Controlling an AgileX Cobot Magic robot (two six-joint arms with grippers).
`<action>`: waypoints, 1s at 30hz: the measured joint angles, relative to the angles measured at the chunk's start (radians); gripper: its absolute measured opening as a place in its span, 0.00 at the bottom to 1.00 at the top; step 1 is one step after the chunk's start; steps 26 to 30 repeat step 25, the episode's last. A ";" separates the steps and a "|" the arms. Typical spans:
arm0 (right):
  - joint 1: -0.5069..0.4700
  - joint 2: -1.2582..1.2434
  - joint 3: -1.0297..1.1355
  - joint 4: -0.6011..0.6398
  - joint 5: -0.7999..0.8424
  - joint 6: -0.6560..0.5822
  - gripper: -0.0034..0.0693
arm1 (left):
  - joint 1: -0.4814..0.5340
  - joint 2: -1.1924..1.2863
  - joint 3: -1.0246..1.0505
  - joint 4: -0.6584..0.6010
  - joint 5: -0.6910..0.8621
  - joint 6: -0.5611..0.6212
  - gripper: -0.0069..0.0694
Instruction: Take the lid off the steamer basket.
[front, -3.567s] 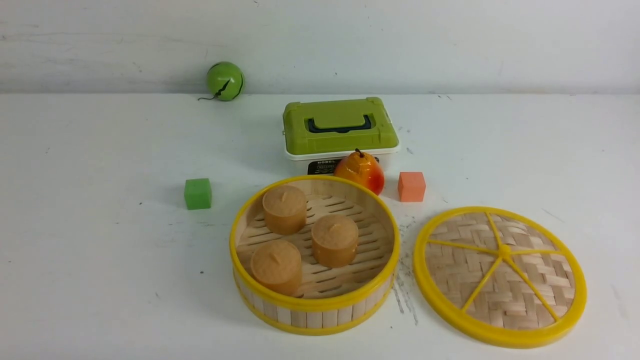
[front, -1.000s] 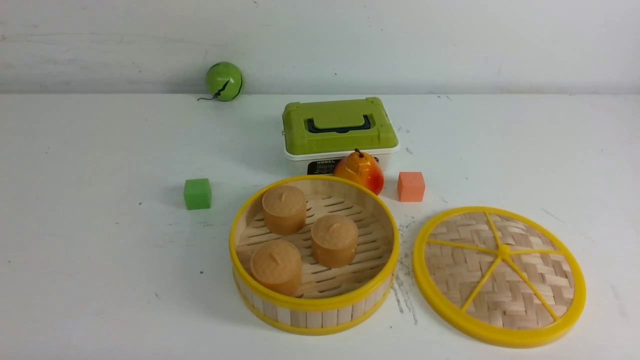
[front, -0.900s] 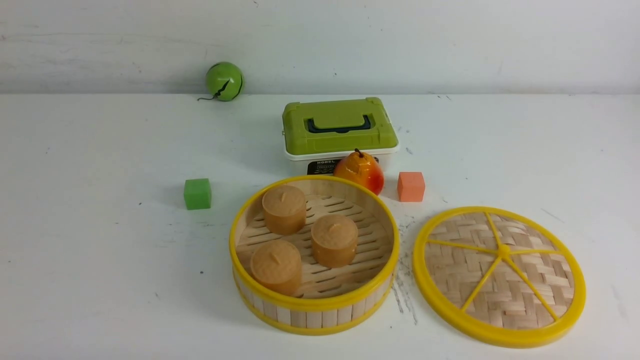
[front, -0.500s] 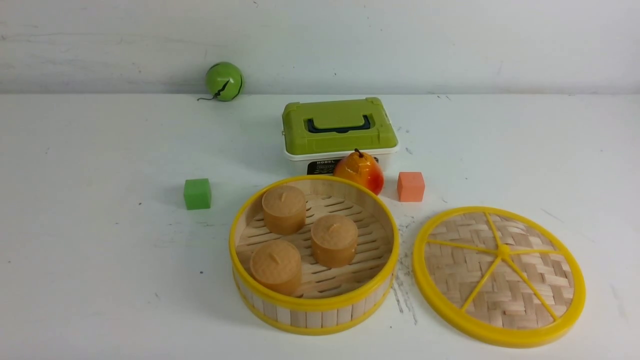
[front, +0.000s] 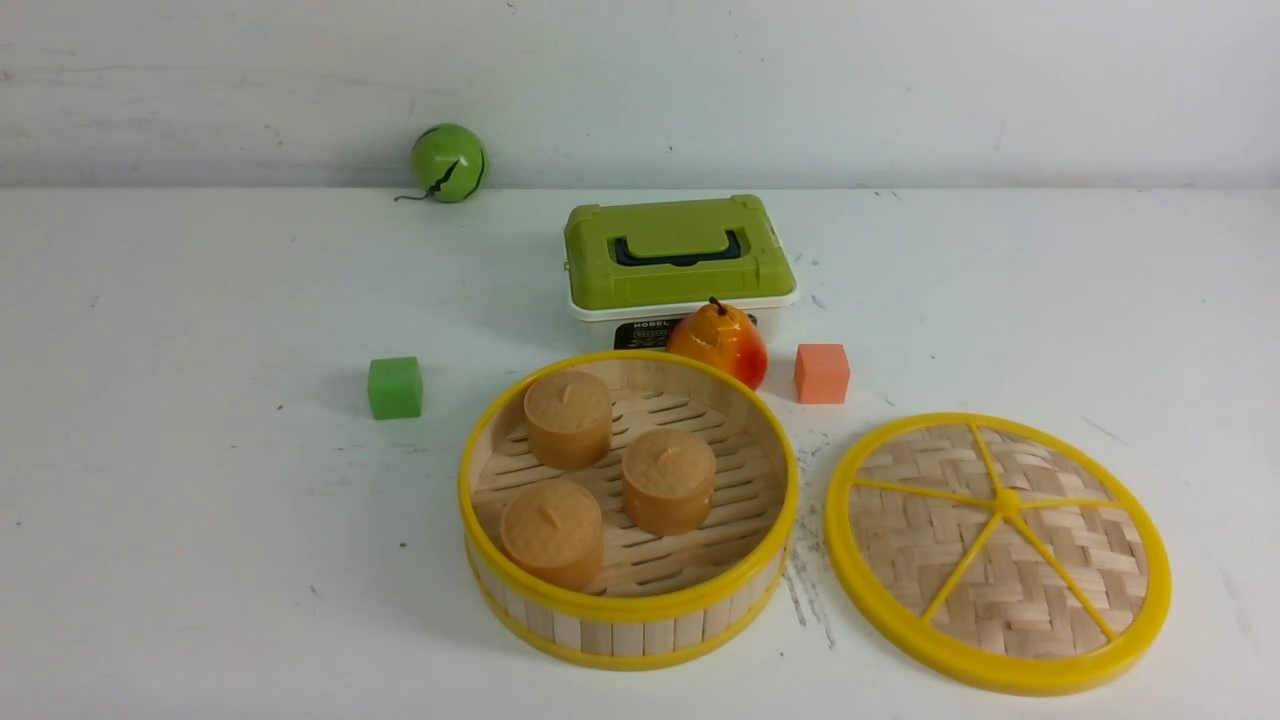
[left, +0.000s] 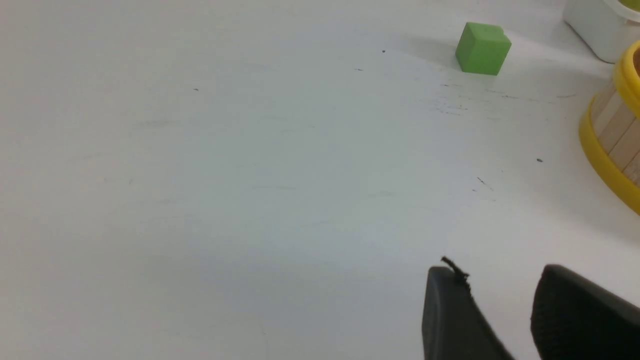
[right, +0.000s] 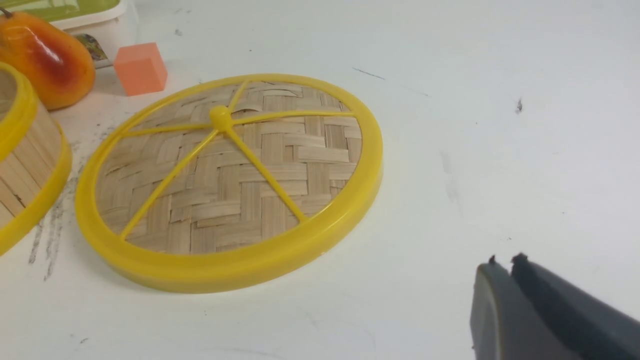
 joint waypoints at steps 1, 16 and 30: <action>0.000 0.000 0.000 0.000 0.000 0.000 0.10 | 0.000 0.000 0.000 0.000 0.000 0.000 0.40; 0.000 0.000 0.000 0.000 0.000 0.000 0.12 | 0.000 0.000 0.000 0.000 0.000 0.000 0.40; 0.000 0.000 0.000 0.000 0.000 0.000 0.14 | 0.000 0.000 0.000 0.000 0.000 0.000 0.40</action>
